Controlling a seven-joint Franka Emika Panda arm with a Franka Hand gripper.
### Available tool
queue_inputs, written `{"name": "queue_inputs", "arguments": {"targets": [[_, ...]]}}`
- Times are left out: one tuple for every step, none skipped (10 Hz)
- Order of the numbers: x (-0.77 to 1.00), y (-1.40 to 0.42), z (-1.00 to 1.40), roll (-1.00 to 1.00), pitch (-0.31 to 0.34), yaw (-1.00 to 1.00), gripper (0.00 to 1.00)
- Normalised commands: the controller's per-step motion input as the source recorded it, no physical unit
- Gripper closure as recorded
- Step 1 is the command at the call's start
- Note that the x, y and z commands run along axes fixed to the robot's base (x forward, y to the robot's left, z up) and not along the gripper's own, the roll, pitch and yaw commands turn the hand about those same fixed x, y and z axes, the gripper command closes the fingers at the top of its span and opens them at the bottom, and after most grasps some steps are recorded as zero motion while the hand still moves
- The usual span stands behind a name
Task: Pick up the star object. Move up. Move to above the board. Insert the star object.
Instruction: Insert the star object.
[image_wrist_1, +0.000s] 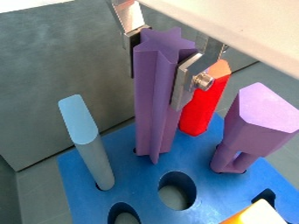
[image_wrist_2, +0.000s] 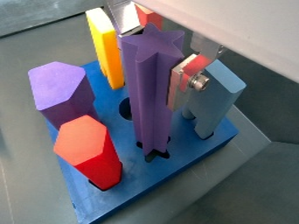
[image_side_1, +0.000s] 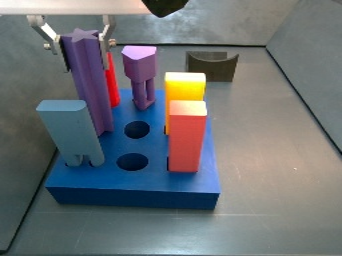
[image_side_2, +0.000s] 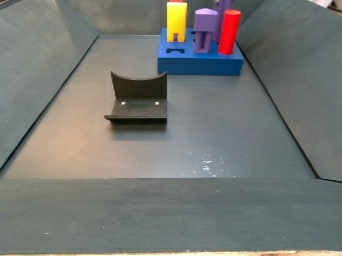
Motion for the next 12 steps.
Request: {"name": "queue_inputs", "arguments": {"targets": [[-0.17, 0.07, -0.22, 0.0, -0.003, 0.17, 1.0], [-0.33, 0.09, -0.27, 0.03, -0.041, 0.28, 1.0], [-0.4, 0.0, -0.27, 0.03, -0.08, 0.35, 1.0], [-0.17, 0.0, -0.37, 0.01, -0.083, 0.41, 1.0], [0.04, 0.0, -0.7, 0.0, -0.074, 0.36, 1.0], [0.17, 0.0, -0.95, -0.06, -0.081, 0.25, 1.0], [0.19, 0.0, -1.0, -0.05, -0.044, 0.2, 1.0], [0.18, 0.0, -0.97, -0.05, -0.014, 0.14, 1.0], [0.1, 0.0, -0.76, -0.07, -0.053, 0.07, 1.0], [0.0, -0.03, -0.4, -0.1, -0.159, -0.11, 1.0], [0.0, 0.0, -0.21, -0.03, -0.153, 0.0, 1.0], [0.0, 0.0, 0.0, 0.0, -0.007, 0.0, 1.0]]}}
